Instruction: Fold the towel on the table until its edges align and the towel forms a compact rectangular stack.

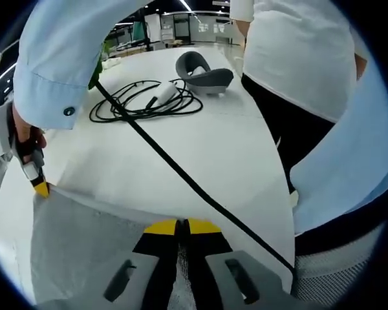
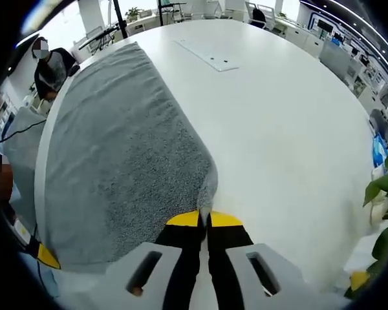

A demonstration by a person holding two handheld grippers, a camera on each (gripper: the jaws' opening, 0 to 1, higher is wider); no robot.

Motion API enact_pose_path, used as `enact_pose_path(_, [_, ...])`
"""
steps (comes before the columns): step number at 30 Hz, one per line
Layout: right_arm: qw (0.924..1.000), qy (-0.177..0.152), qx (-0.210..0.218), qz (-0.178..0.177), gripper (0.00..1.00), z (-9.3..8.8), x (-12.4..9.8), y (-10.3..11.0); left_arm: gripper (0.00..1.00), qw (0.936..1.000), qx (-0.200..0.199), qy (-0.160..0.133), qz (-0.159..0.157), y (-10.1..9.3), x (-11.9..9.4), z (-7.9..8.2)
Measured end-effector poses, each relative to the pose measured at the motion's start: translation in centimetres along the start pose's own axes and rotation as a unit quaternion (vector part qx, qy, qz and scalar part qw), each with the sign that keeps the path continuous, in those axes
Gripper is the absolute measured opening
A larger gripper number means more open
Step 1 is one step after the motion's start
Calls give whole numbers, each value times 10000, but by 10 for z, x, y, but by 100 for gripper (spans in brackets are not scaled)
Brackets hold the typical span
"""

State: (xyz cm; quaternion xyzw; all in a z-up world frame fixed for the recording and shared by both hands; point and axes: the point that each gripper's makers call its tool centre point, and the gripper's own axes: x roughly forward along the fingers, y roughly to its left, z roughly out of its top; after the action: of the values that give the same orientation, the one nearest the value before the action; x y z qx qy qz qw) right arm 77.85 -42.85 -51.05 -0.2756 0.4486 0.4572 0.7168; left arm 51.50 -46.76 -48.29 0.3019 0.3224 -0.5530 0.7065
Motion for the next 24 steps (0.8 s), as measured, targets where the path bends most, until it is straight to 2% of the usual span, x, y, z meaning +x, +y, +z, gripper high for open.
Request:
enact_pose_path(2, [10000, -2, 1, -18, 0, 2, -1, -6, 4, 10000, 9, -7, 8, 0, -1, 1])
enact_pose_path(10, [10000, 36, -20, -90, 0, 3, -16, -4, 4, 9999, 65, -71, 60, 0, -9, 10])
enact_pose_path(18, [9998, 69, -33, -186, 0, 3, -27, -10, 4, 9997, 130, -161, 117, -2, -19, 20])
enact_pose_path(21, [9997, 74, -36, -222, 0, 2, -35, -4, 4, 9996, 157, -173, 137, -2, -21, 22])
enact_pose_path(24, [9996, 76, -36, -261, 0, 3, -39, -9, 4, 9995, 165, -205, 166, -2, -26, 25])
